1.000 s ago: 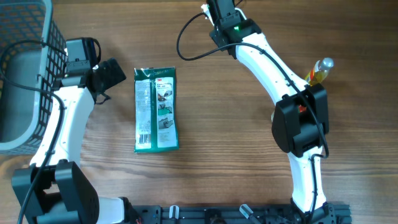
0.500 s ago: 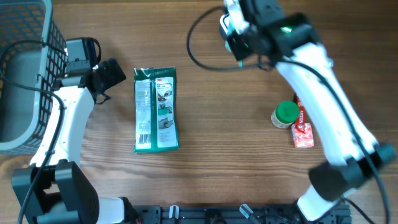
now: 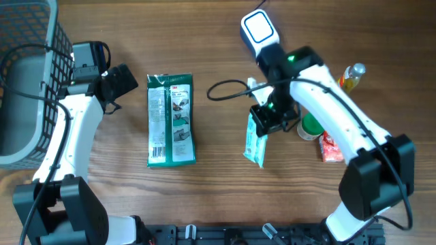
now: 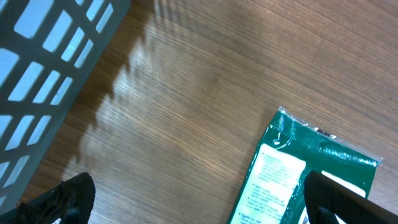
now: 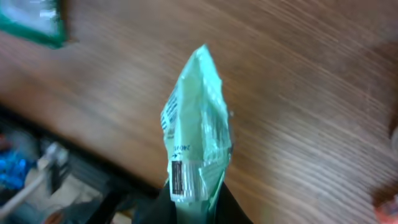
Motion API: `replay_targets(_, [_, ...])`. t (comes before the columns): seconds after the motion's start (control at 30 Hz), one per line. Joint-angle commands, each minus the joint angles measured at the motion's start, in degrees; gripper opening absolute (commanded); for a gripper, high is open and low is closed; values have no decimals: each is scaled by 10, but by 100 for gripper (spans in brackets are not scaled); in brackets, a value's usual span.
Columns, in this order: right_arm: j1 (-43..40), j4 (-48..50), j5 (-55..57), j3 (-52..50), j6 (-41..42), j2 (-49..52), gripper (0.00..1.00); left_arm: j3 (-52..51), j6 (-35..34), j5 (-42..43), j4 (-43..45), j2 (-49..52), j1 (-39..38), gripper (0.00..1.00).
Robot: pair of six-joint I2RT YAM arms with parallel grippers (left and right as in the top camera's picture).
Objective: Scan the item barcode
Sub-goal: 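Lower the wipes packet right of the glove pack and open the right gripper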
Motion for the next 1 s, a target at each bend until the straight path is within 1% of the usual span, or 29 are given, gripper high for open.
replay_targets(0.0, [-2, 66, 85, -73, 77, 2, 12, 4, 7, -5, 1, 2, 3, 100])
replay_targets(0.07, [-2, 104, 118, -102, 96, 1, 13, 4, 7, -5, 1, 2, 3, 100])
replay_targets(0.17, [-2, 160, 122, -136, 131, 2, 13, 4, 7, -5, 1, 2, 3, 100])
replay_targets(0.23, [-2, 177, 123, -142, 156, 2, 14, 4, 7, -5, 1, 2, 3, 100])
replay_targets(0.27, [-2, 189, 125, -146, 160, 2, 15, 4, 7, -5, 1, 2, 3, 100])
replay_targets(0.3, [-2, 196, 130, -146, 163, 2, 19, 4, 7, -5, 1, 2, 3, 100])
replay_targets(0.33, [-2, 198, 153, -146, 188, 2, 29, 4, 7, -5, 1, 2, 3, 100])
replay_targets(0.4, [-2, 199, 184, -146, 212, 2, 38, 4, 7, -5, 1, 2, 3, 100])
replay_targets(0.43, [-2, 200, 194, -146, 221, 2, 47, 4, 7, -5, 1, 2, 3, 100])
replay_targets(0.47, [-2, 206, 199, -146, 230, 2, 60, 4, 7, -5, 1, 2, 3, 100])
replay_targets(0.5, [-2, 212, 199, -146, 231, 2, 68, 4, 7, -5, 1, 2, 3, 100])
replay_targets(0.53, [-2, 221, 199, -146, 235, 2, 81, 4, 7, -5, 1, 2, 3, 100])
replay_targets(0.57, [-2, 225, 199, -146, 249, 2, 82, 4, 7, -5, 1, 2, 3, 100])
replay_targets(0.6, [-2, 229, 199, -146, 270, 2, 85, 4, 7, -5, 1, 2, 3, 100])
replay_targets(0.67, [-2, 238, 199, -146, 277, 2, 89, 4, 7, -5, 1, 2, 3, 100])
replay_targets(0.77, [-2, 274, 199, -146, 275, 1, 89, 4, 7, -5, 1, 2, 3, 100])
replay_targets(0.83, [-2, 293, 179, -144, 275, 1, 86, 4, 7, -5, 1, 2, 3, 100])
replay_targets(0.93, [-2, 317, 86, -144, 275, 1, 74, 4, 7, -5, 1, 2, 3, 100])
replay_targets(0.97, [-2, 322, 74, -144, 275, 1, 74, 4, 7, -5, 1, 2, 3, 100])
